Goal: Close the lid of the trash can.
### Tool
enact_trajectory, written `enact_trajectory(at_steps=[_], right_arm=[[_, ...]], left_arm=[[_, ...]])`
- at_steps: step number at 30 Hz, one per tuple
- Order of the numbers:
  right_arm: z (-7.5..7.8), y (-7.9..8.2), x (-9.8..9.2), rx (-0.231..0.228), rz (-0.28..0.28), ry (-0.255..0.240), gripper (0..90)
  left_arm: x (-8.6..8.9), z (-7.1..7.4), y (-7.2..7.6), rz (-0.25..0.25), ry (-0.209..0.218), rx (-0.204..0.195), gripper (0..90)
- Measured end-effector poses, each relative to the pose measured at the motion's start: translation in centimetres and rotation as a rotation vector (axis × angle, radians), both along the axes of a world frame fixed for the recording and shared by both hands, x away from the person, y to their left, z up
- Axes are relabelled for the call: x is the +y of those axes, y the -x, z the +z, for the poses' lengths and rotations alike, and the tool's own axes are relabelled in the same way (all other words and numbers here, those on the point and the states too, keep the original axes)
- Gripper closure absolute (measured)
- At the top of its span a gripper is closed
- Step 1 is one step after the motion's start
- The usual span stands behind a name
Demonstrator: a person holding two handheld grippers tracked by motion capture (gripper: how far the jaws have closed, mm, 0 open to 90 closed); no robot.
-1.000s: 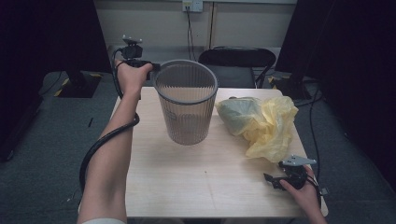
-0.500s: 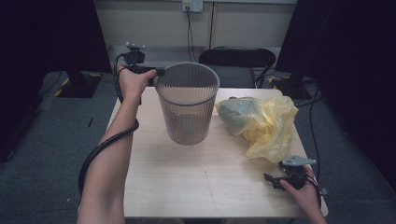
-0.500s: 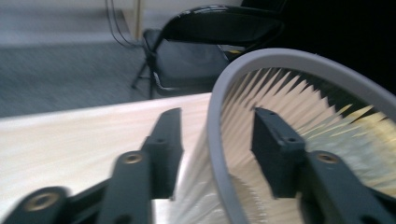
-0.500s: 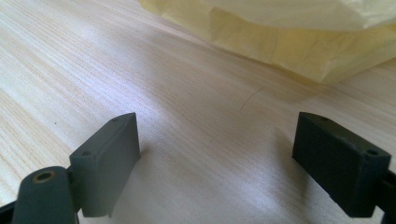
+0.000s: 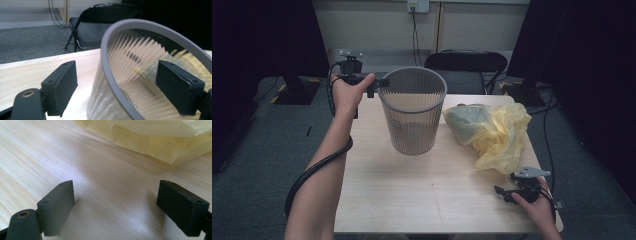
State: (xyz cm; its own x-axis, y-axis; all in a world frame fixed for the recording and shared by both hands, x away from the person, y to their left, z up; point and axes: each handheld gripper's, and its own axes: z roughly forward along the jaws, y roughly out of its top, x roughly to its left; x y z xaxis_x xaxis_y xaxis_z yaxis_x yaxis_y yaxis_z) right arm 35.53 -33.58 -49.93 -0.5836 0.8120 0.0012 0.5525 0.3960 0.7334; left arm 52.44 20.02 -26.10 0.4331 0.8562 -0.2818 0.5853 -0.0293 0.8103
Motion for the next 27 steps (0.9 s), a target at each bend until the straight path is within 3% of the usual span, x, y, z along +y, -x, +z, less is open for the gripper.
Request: enact_trajectory(at_steps=[27], right_arm=[[0.0, 0.0, 0.0, 0.0, -0.001, -0.001, 13.9]], left_arm=[[1.5, -1.1, 5.6, -0.07, 0.004, -0.006, 17.1]])
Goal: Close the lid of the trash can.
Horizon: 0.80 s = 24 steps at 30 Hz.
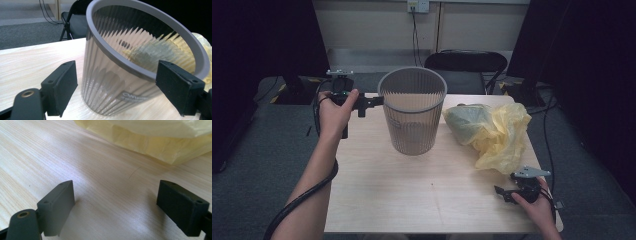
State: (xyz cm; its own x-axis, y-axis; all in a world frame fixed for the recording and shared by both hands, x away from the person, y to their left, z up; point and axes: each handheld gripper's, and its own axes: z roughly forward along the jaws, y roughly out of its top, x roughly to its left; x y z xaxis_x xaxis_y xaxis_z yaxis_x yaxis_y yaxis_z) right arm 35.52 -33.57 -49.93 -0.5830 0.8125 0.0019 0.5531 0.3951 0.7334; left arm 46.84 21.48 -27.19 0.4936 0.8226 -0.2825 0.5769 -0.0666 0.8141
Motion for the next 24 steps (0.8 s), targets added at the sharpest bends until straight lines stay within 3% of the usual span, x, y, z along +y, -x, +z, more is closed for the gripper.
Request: enact_trajectory(at_steps=[24], right_arm=[[0.0, 0.0, 0.0, 0.002, 0.0, 0.001, 13.9]], left_arm=[[-0.6, -3.7, 2.2, -0.035, 0.003, 0.011, 17.3]])
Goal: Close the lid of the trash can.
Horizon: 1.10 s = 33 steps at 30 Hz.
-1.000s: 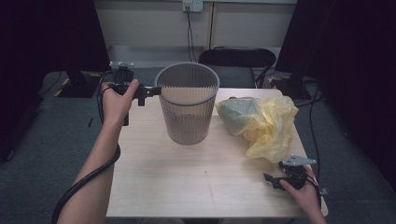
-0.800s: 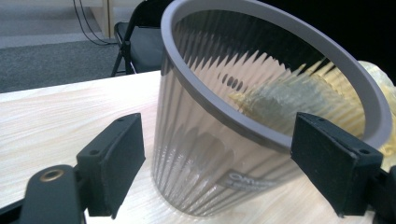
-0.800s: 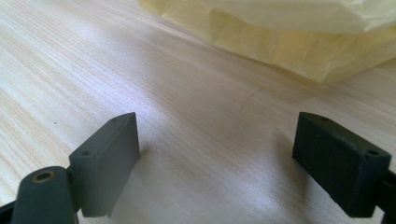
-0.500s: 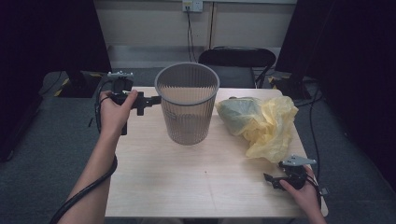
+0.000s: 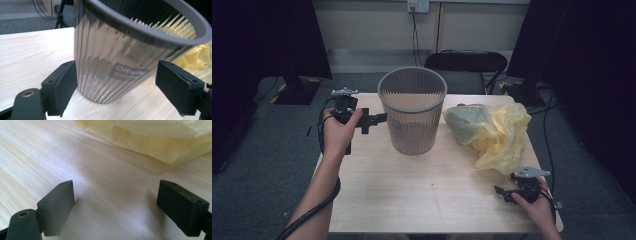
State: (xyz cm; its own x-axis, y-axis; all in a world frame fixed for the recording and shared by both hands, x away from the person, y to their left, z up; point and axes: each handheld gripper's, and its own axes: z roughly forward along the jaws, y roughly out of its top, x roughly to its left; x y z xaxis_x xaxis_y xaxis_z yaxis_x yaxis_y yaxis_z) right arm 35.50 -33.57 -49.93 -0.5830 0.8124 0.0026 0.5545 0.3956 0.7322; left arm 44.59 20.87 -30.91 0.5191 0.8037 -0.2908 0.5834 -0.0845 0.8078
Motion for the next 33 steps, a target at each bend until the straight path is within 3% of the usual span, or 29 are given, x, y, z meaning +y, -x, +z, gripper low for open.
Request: enact_trajectory(at_steps=[12, 21, 33], right_arm=[[0.0, 0.0, 0.0, 0.0, 0.0, 0.001, 13.9], [0.0, 0.0, 0.0, 0.0, 0.0, 0.001, 13.9], [0.0, 0.0, 0.0, -0.002, 0.002, 0.001, 13.9]], left_arm=[[0.7, -1.8, 0.7, 0.014, 0.013, 0.008, 17.3], [0.6, -3.2, 1.0, 0.006, -0.005, 0.008, 17.3], [0.9, -6.1, 1.5, 0.013, -0.003, 0.035, 17.6]])
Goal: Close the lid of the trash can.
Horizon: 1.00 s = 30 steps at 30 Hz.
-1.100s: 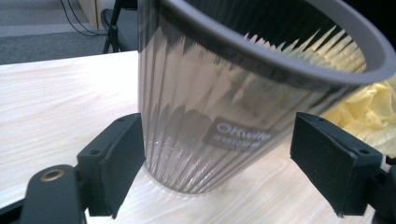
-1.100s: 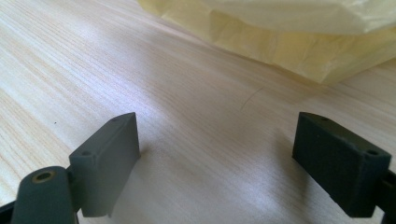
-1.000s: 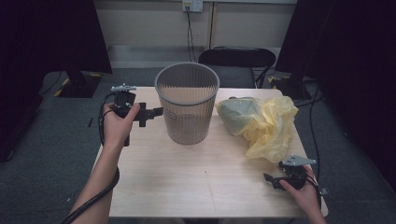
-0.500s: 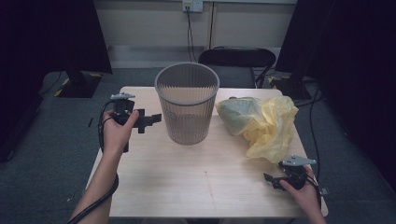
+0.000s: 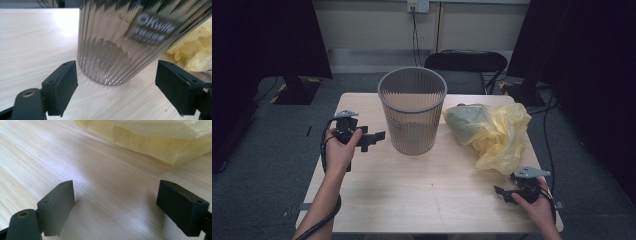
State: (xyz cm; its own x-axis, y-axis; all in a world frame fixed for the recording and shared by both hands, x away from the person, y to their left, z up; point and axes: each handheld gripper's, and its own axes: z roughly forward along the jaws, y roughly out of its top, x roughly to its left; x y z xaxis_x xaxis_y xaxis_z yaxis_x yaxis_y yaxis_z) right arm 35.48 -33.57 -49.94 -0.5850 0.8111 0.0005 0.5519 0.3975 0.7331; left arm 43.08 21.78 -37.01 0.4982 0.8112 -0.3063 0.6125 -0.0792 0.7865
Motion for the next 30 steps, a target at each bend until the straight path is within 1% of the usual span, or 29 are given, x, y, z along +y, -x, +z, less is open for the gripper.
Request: enact_trajectory(at_steps=[4, 13, 15, 17, 19, 24, 27, 30], right_arm=[[0.0, 0.0, 0.0, 0.0, 0.0, 0.0, 13.9], [0.0, 0.0, 0.0, 0.0, 0.0, 0.0, 13.9], [0.0, 0.0, 0.0, 0.0, 0.0, 0.0, 13.9], [0.0, 0.0, 0.0, 0.0, 0.0, 0.0, 13.9], [0.0, 0.0, 0.0, 0.0, 0.0, 0.0, 13.9], [0.0, 0.0, 0.0, 0.001, 0.0, 0.0, 13.9], [0.0, 0.0, 0.0, 0.001, 0.0, 0.0, 13.9], [0.0, 0.0, 0.0, 0.001, 0.001, 0.0, 13.9]], left_arm=[[0.4, -1.0, 0.1, 0.01, 0.005, 0.013, 17.7], [0.9, -3.3, 0.2, 0.027, 0.01, 0.017, 17.6], [0.9, -3.7, 0.2, 0.026, 0.006, 0.02, 17.6], [0.9, -4.2, 0.3, 0.025, 0.015, 0.019, 17.6], [1.0, -4.7, 0.4, 0.025, 0.01, 0.021, 17.6], [0.9, -5.7, 0.7, 0.021, 0.023, 0.027, 17.6], [0.8, -6.2, 0.8, 0.019, 0.017, 0.029, 17.6], [0.7, -6.7, 0.9, 0.015, 0.019, 0.038, 17.6]])
